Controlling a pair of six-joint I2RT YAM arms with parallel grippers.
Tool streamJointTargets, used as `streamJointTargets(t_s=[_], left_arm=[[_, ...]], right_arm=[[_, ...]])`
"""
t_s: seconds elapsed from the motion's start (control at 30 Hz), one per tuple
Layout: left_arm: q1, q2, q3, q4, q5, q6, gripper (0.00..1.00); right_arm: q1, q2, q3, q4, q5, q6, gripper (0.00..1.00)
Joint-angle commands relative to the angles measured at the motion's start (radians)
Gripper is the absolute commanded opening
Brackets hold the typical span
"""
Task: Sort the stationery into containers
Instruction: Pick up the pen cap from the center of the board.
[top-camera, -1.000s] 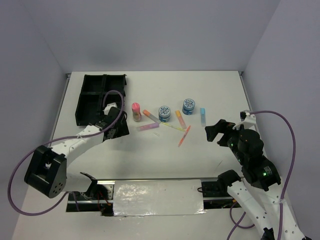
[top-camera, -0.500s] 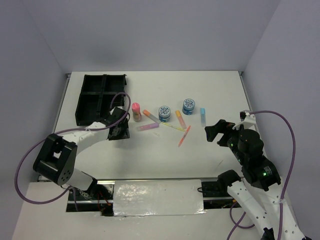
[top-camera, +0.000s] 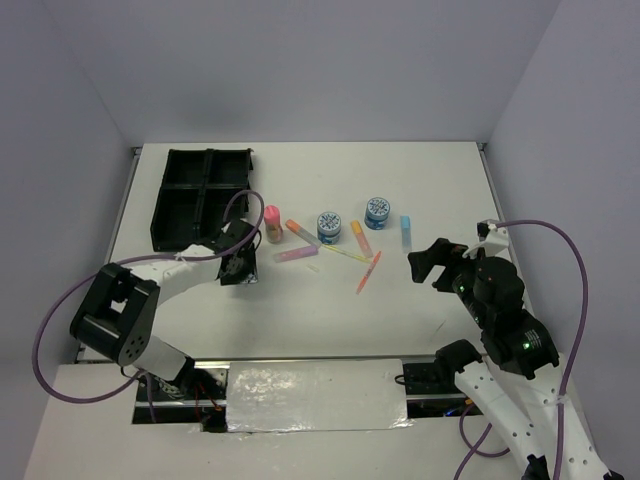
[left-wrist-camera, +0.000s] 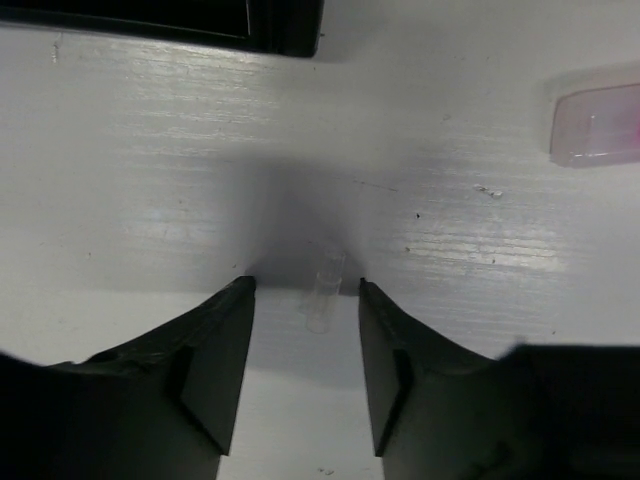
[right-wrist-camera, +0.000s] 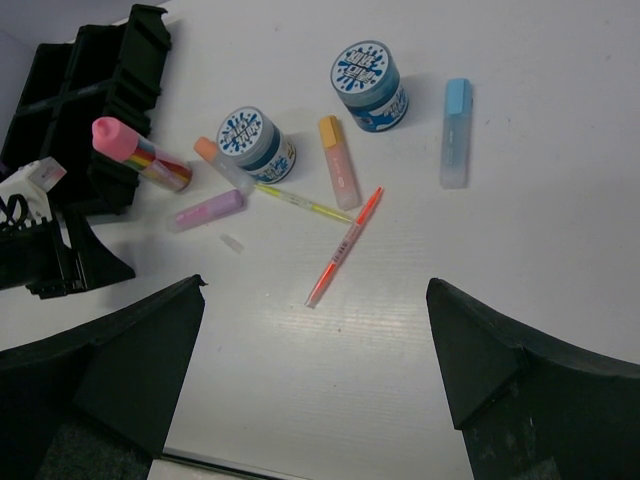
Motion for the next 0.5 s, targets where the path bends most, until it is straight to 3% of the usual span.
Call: streamJointTargets(t_s=[0.0, 0.1, 0.33, 0.47], left_arm=[[-0.010, 0.036, 0.010, -0.021, -0.010, 0.002, 0.55], [-0.025, 0.059, 0.028, -0.053, -0.036, -0.007, 0.47], [-0.059, 0.108, 0.035, -0.072, -0.046, -0.021, 0.42], [-0.059, 0.122, 0.021, -0.058, -0.030, -0.027, 0.29]], right_arm=[[-0.001, 0.002, 0.005, 0.043, 0.004, -0.007, 1.00], [-0.001, -0.001, 0.002, 0.043, 0.005, -0.007, 1.00], [-0.001, 0.001, -0.005, 0.045, 0.007, -0.006, 1.00], [-0.001, 0.002, -0.005, 0.046, 0.004, -0.006, 1.00]])
